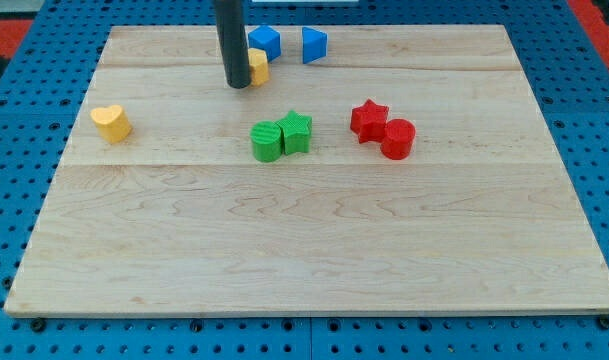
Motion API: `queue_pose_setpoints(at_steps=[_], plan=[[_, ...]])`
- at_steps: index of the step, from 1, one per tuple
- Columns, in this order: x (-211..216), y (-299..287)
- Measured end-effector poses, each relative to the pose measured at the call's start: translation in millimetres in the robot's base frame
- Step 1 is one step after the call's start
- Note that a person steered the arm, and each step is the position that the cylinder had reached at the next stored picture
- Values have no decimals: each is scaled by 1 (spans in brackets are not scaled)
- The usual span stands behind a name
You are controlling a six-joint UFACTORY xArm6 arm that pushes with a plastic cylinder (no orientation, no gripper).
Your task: Place the yellow hexagon in between the blue blocks
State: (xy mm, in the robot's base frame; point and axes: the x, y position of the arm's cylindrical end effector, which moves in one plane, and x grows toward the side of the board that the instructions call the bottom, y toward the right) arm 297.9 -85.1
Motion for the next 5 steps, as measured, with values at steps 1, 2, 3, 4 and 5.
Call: queue_pose_setpoints(at_steps=[1,2,3,4,5], plan=[[-11,-21],[-12,18],[-11,53],[39,47],[96,-24]])
